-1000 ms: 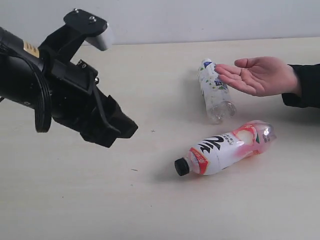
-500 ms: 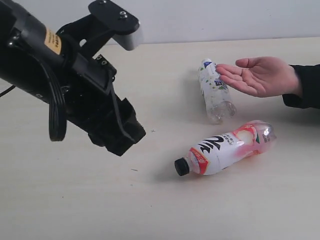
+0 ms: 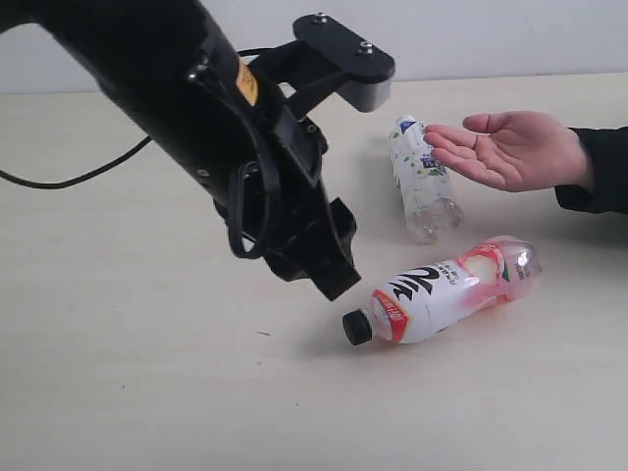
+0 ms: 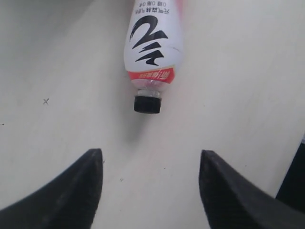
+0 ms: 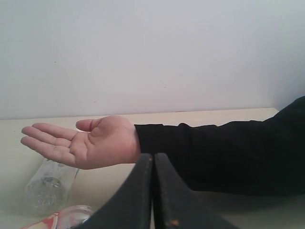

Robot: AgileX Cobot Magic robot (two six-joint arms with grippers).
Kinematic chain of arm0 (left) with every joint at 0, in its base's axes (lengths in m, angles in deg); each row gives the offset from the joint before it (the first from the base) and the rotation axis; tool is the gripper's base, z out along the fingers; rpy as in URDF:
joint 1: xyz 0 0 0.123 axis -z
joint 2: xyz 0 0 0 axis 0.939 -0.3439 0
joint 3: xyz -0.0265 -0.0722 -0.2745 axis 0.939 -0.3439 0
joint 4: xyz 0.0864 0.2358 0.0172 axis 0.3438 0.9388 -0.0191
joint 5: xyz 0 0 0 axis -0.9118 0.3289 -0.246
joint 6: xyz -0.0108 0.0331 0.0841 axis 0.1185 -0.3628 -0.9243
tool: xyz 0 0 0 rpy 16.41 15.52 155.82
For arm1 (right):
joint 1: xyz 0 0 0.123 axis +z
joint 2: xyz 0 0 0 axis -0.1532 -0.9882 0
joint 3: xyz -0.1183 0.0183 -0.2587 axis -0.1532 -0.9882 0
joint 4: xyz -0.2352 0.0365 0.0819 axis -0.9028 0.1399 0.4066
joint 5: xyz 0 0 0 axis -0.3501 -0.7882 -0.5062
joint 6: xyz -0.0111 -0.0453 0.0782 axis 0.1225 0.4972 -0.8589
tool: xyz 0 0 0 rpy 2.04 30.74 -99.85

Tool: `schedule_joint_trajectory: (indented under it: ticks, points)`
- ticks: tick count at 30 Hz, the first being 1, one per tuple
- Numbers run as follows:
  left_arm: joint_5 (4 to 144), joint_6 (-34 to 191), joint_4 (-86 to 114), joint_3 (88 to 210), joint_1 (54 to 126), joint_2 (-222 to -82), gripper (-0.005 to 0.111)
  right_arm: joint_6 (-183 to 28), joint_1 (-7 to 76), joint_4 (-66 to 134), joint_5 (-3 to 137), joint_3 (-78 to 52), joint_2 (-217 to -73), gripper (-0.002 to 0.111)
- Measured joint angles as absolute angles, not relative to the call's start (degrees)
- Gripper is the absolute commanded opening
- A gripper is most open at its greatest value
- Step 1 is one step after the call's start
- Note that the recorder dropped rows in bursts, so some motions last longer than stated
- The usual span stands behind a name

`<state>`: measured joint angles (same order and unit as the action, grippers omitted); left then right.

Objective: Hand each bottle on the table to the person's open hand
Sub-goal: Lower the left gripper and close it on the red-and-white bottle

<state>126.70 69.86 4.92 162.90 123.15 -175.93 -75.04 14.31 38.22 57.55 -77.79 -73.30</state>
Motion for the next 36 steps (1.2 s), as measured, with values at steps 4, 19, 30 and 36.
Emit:
schedule_joint_trajectory:
  ticks: [4, 19, 30, 36]
  points:
    - [128.6, 71.0, 8.0, 167.6, 125.6, -180.4, 0.062, -75.0, 14.3, 38.2, 57.6, -77.8, -73.3, 0.0]
    - [125.7, 71.1, 13.1, 178.9, 129.6, -198.0, 0.084, -75.0, 14.3, 38.2, 57.6, -77.8, -73.3, 0.0]
    - [124.0, 71.1, 13.6, 184.4, 129.6, -206.2, 0.084, -75.0, 14.3, 38.2, 57.6, -77.8, -73.3, 0.0]
    - [122.7, 71.1, 15.4, 185.9, 129.6, -209.1, 0.084, -75.0, 14.3, 38.2, 57.6, -77.8, -73.3, 0.0]
